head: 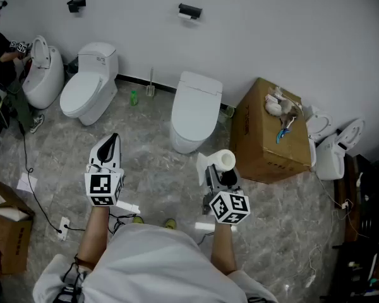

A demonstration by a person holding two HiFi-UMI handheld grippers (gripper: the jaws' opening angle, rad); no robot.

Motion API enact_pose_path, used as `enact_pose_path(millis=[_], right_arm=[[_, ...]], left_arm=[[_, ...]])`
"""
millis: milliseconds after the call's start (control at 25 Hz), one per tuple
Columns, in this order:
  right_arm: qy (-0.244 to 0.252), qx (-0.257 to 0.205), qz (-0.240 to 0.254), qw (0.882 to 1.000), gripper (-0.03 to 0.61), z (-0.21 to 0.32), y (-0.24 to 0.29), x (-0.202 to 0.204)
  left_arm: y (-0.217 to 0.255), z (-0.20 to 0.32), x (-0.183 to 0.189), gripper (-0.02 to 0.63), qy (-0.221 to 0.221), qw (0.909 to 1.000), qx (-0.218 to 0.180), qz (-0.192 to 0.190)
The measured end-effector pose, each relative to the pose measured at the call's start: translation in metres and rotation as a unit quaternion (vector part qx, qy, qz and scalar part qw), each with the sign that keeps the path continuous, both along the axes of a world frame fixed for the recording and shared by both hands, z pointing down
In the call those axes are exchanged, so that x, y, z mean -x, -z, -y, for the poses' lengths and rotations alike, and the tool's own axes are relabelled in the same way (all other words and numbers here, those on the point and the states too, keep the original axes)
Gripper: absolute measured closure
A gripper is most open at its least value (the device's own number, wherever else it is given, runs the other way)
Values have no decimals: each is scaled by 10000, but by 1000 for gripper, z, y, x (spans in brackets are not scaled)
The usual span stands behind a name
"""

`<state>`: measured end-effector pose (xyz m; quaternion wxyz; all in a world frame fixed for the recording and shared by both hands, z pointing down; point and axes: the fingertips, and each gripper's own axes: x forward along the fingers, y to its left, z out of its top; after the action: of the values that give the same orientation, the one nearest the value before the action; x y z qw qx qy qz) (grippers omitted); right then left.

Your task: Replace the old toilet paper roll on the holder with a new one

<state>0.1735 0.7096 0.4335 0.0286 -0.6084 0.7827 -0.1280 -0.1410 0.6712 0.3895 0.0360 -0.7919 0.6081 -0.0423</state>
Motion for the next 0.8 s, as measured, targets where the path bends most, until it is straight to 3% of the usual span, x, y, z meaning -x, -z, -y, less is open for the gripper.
enact_pose_path(millis=[800], right_arm=[[106,-105,-199,9997,290,4,4,5]], left_arm=[[-4,6,1,592,38,10000,19,-4]])
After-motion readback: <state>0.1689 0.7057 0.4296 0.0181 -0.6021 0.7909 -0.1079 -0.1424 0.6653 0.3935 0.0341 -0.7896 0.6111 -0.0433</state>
